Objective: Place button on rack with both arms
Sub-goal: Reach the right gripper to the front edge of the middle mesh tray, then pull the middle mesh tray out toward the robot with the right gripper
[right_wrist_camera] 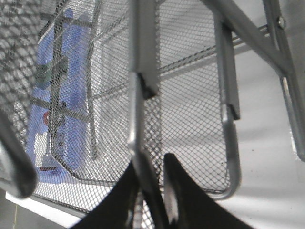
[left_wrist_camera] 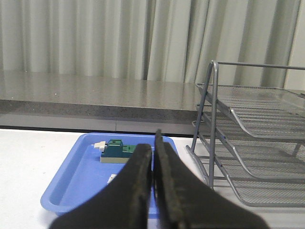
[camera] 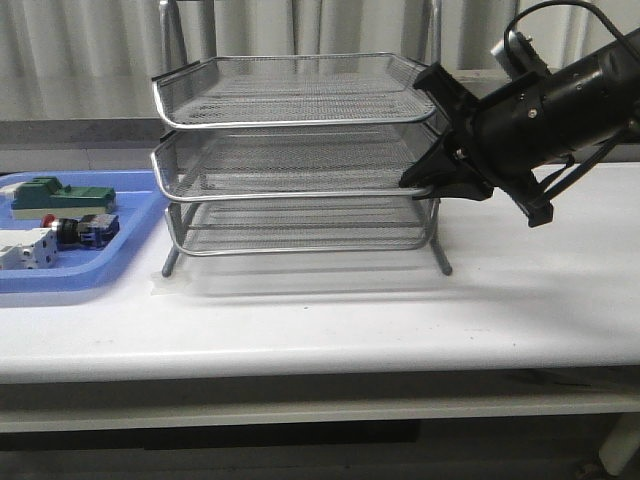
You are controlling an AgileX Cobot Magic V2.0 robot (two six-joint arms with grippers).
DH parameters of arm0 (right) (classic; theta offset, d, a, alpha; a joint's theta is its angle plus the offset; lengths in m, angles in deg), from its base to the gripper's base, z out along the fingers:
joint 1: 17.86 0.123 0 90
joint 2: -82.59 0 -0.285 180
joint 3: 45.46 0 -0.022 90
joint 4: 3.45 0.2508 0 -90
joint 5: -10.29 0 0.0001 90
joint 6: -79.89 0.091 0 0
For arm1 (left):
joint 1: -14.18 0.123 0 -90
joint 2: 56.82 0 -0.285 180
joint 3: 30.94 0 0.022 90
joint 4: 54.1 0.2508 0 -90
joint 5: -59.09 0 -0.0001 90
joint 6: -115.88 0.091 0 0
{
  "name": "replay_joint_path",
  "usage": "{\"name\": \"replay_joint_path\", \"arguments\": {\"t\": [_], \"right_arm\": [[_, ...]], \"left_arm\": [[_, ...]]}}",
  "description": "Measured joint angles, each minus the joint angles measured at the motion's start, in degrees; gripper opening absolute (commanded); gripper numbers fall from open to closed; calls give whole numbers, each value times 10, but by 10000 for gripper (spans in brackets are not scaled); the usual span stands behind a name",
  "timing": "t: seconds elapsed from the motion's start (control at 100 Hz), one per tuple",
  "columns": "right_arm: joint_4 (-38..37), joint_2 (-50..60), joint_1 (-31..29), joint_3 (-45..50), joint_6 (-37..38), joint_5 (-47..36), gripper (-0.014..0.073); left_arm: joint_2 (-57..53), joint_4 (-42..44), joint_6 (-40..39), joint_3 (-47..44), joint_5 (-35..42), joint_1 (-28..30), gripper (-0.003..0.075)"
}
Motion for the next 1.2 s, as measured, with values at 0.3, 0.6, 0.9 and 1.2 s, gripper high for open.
{"name": "replay_joint_path", "arguments": {"t": [0.3, 0.6, 0.9, 1.2], "right_arm": [[-15, 0, -1, -2, -1, 17, 30], [-7, 6, -4, 40, -10, 50, 30], [3, 69, -4, 143, -49, 77, 30], [2, 136, -3, 230, -65, 81, 30]], "left_arm": [[0, 0, 0, 0, 0, 0, 4], [0, 0, 0, 0, 0, 0, 4], [0, 0, 0, 0, 0, 0, 4], [0, 0, 0, 0, 0, 0, 4]]}}
